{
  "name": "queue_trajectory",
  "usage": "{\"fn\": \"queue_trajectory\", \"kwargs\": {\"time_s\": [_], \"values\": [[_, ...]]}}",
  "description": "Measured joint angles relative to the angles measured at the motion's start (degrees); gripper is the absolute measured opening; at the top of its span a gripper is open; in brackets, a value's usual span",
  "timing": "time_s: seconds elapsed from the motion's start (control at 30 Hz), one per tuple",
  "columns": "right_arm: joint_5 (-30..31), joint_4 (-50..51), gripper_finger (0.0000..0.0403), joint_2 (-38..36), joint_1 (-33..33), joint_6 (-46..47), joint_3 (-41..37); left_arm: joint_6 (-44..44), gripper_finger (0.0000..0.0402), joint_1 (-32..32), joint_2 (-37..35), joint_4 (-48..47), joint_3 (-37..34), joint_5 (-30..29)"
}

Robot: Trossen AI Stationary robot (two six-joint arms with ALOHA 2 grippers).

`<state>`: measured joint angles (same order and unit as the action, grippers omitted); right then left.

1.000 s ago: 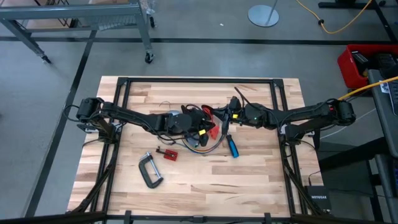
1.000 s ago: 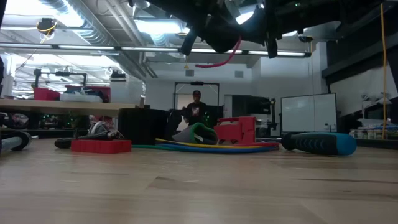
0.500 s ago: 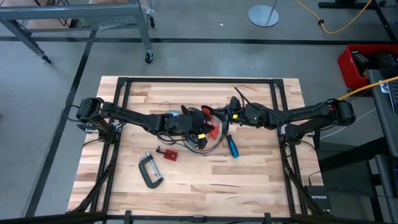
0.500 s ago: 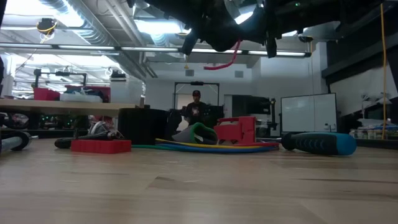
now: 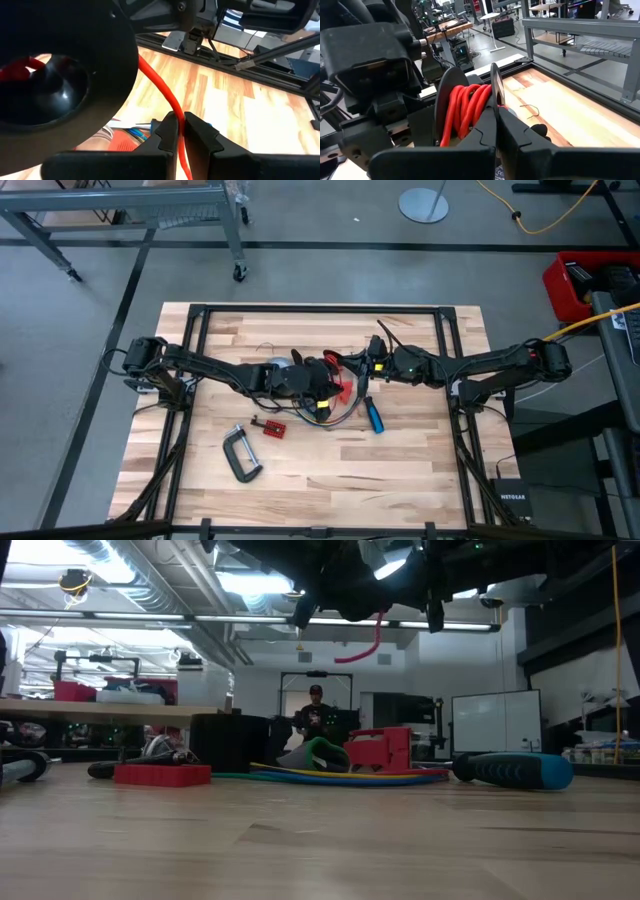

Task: Coil cords
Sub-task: Coil the red wire cable onto the black spool

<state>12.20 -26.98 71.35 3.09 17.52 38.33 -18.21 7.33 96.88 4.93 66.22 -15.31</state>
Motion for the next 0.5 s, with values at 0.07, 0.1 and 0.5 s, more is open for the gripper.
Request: {"fn": "queue_trajectory", "kwargs": {"time_s": [0.07,0.1,0.5], "values": [[-0.17,0.00,0.0001,0.00,0.00,0.00,0.00,0.28,0.0018,0.02,0.00,-0.11,0.00,0.00],[-0.17,0.00,0.0001,0.00,0.02,0.00,0.00,0.36,0.0018,0.02,0.00,-0.11,0.00,0.00],[-0.73,-0.24,0.0001,-0.04,0.07,0.00,0.02,1.31,0.0018,-0.04,0.06,0.59,-0.04,-1.32]]}}
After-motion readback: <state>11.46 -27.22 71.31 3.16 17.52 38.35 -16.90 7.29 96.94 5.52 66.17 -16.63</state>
